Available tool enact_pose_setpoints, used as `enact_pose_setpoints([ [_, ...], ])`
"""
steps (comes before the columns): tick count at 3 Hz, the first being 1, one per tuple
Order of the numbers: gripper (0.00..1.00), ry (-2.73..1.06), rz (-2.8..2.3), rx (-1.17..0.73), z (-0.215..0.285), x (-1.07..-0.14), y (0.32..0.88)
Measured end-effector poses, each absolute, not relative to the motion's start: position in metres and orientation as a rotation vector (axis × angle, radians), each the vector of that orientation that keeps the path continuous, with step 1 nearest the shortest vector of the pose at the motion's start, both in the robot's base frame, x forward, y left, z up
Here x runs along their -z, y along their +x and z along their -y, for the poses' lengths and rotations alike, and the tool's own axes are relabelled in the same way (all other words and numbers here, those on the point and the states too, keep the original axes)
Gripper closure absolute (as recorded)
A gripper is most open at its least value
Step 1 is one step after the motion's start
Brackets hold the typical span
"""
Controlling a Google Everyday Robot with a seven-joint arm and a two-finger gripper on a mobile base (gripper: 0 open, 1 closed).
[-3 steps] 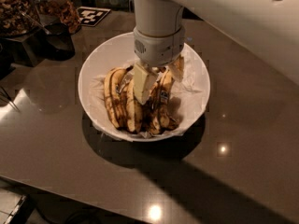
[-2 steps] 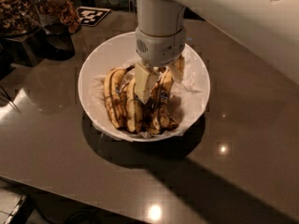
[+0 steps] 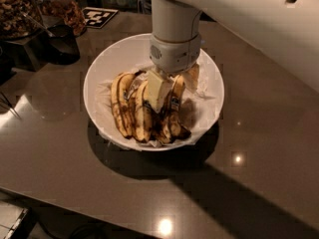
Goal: Pick banana from white bowl
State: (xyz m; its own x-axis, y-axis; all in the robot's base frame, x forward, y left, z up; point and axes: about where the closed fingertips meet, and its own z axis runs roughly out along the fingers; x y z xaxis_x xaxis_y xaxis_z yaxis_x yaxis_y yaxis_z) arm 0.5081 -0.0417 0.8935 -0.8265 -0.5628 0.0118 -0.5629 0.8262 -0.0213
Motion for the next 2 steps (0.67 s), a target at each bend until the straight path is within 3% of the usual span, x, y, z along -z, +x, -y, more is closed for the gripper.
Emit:
enact_pose_setpoints([
  [2,0.38,0.906,2.968,-0.012,0.0488,-0.8793,0.5096],
])
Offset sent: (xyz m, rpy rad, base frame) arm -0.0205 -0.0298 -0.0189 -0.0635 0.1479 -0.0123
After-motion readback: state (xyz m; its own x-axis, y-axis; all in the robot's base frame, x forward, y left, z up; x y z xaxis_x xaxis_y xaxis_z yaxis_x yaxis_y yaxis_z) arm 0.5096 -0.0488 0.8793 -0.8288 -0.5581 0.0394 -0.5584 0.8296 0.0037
